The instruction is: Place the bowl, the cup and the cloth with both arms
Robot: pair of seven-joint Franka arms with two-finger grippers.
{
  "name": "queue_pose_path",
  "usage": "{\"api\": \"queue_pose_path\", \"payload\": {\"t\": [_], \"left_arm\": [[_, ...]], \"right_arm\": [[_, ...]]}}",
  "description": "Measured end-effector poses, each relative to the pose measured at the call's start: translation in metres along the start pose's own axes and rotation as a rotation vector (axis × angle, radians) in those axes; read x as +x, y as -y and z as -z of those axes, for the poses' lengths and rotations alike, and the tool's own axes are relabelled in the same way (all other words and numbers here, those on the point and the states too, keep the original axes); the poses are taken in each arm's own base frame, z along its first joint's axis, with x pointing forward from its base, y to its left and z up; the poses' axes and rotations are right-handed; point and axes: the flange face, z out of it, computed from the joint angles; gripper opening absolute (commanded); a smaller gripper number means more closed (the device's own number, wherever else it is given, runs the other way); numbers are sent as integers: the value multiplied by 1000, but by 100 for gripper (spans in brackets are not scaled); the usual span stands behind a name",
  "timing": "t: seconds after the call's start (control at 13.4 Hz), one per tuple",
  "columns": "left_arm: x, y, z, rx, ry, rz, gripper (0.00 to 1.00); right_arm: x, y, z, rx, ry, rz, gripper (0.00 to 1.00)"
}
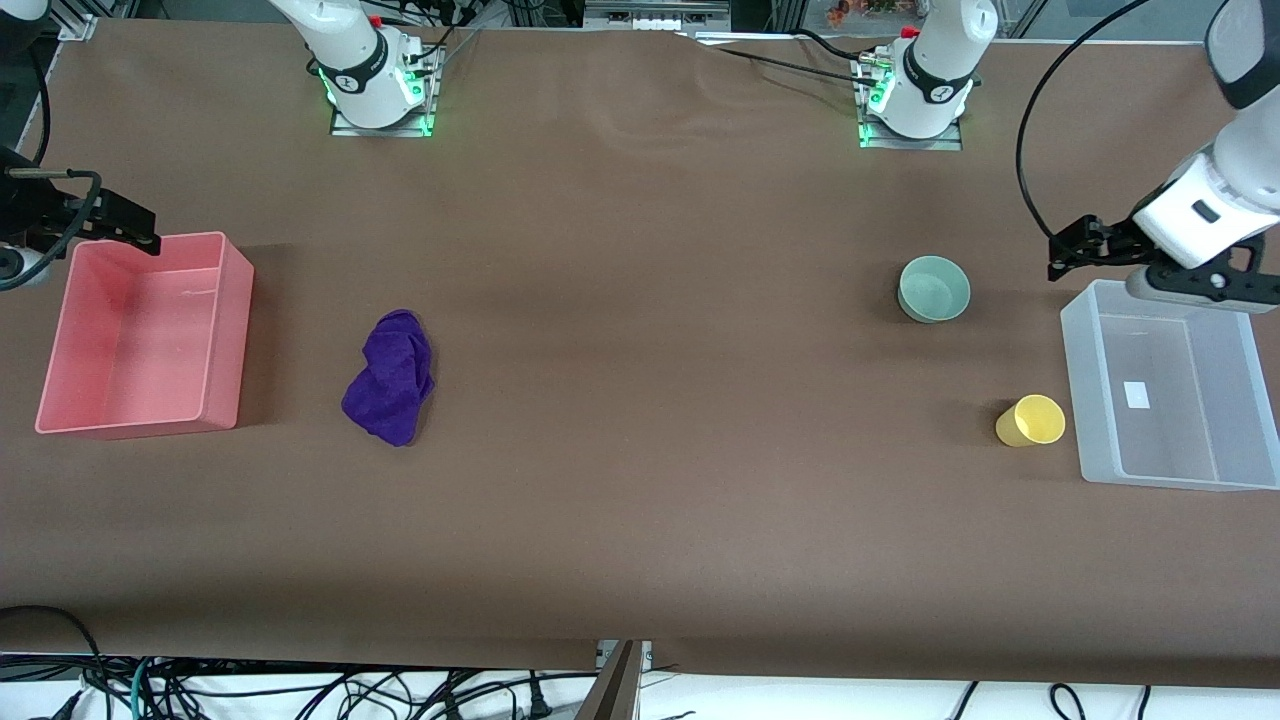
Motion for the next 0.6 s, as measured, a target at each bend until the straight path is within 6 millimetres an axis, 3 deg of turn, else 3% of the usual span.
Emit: {"api": "queue_pose_path", "payload": {"t": [0.22,0.3,0.45,0.6], "left_arm": [[-18,3,-63,-17,134,9,100],[-27,3,-87,-24,185,12,100],[-45,1,-133,-34,257,12,100],[-58,-2,-176,-35,261,11,100]], "right_arm": [[4,2,-2,-2,-23,4,100],[8,4,-12,-1,-18,8,100],[23,10,-62,6,20,23,100],[39,20,-130,13,27,43,100]]}}
